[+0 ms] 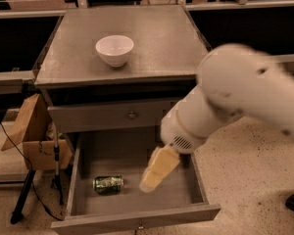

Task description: Pick green can from middle drawer and place on counter

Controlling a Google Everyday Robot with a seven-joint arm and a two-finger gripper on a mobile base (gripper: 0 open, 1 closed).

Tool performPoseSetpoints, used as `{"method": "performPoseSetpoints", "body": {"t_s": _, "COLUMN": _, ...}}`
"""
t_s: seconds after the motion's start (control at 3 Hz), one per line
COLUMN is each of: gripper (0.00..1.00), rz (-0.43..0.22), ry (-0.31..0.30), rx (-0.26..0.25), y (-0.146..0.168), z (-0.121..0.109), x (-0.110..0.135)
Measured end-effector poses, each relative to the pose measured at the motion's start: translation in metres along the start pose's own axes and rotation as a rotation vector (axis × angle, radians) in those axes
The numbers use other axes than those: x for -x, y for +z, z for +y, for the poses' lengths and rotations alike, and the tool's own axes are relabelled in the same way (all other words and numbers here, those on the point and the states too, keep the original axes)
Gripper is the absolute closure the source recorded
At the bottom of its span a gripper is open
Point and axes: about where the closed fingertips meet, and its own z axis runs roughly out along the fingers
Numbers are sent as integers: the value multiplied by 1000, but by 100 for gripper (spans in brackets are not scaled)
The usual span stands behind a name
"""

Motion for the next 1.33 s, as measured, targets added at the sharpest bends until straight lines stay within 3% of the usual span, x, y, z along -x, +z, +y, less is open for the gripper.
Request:
{"method": "performPoseSetpoints", "body": {"t_s": 0.33, "gripper": 0, "rz": -1, "ry": 14, "rx": 25, "y": 40, "z": 12, "x": -8}}
{"method": "performPoseSetpoints", "body": {"t_s": 0.67, "gripper": 0, "rz": -2, "ry": 15, "rx": 23, "y": 39, "z": 12, "x": -8}}
{"method": "performPoseSetpoints", "body": {"t_s": 1.0, "gripper": 0, "rz": -42, "ry": 21, "rx": 46, "y": 72, "z": 12, "x": -7}}
{"method": "performPoseSetpoints", "body": {"t_s": 1.33, "gripper": 0, "rz": -123, "ry": -13, "rx": 139, "y": 159, "z": 26, "x": -10}}
